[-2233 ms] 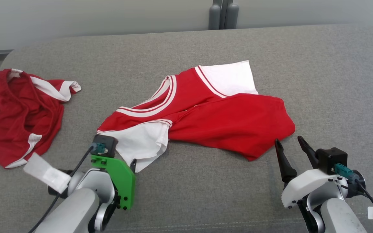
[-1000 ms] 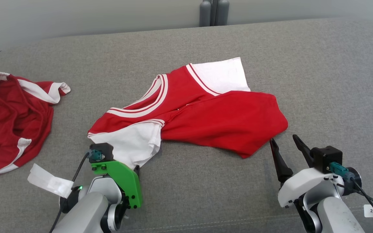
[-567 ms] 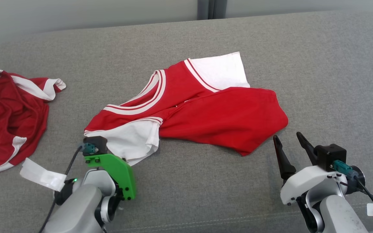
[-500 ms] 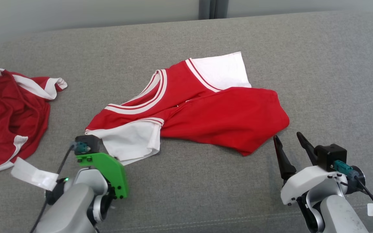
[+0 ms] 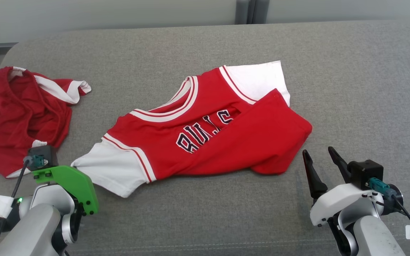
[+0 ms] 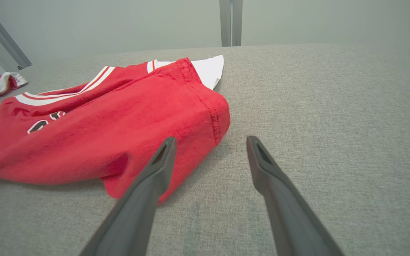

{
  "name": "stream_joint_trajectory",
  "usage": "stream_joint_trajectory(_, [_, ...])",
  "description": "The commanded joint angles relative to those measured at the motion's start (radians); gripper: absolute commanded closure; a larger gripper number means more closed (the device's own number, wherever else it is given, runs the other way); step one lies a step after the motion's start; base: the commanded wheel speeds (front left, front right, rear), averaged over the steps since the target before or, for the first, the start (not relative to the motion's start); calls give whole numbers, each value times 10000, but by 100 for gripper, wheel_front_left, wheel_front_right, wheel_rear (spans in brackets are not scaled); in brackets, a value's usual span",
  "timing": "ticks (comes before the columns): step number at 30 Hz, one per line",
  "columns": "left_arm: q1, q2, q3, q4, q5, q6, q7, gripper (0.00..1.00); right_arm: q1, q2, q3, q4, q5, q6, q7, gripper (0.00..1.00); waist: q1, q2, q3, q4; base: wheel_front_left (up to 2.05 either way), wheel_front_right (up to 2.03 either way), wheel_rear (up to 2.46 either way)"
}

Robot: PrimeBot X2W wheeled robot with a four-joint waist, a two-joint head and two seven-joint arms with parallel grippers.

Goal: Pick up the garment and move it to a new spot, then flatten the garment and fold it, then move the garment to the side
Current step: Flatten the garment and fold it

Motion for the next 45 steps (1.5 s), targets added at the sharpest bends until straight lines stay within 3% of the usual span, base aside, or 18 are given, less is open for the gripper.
stream_joint_trajectory(1, [132,146,67,-56,93,166,-56,100,-46,-24,-8,-39,5,-3,15,0,0,0,34,28,0,0,0])
stream_joint_trajectory(6, [318,96,109,-180,147,536,-201,100,-112,-24,41,-104,-53,-3,77,0,0,0,123,-21,0,0,0])
stream_joint_trajectory(7, [332,57,109,-175,176,537,-296,54,-110,-24,30,-109,-52,-3,87,0,0,0,134,-46,0,0,0])
stream_joint_trajectory(8, [355,24,125,-134,173,580,-365,0,-101,-27,-8,-116,-62,-3,92,0,0,0,137,-68,0,0,0])
stream_joint_trajectory(15, [617,-65,314,4,118,757,-883,0,-16,-27,-233,-177,-44,-3,158,0,0,0,61,-182,0,0,0])
stream_joint_trajectory(22, [1269,-391,1056,-449,78,657,-3167,0,111,-25,-843,-142,260,-3,11,0,0,0,-274,-82,0,0,0])
stream_joint_trajectory(29, [1968,-1040,1304,-647,-87,176,-4769,0,104,-25,-1106,126,488,-1,126,0,0,0,-750,48,0,0,0])
stream_joint_trajectory(35, [2565,-1601,1580,-1303,150,-141,-5466,0,-127,-27,-910,149,383,-1,651,0,0,0,-1091,184,0,0,0])
stream_joint_trajectory(42, [3446,-1960,1918,-2615,1549,-880,-5534,0,-751,-25,-710,291,98,-1,1595,0,0,0,-1213,471,0,0,0])
stream_joint_trajectory(45, [3733,-2086,1970,-3158,2246,-1472,-5537,0,-1146,-22,-622,397,177,-1,2103,0,0,0,-1161,616,0,0,0])
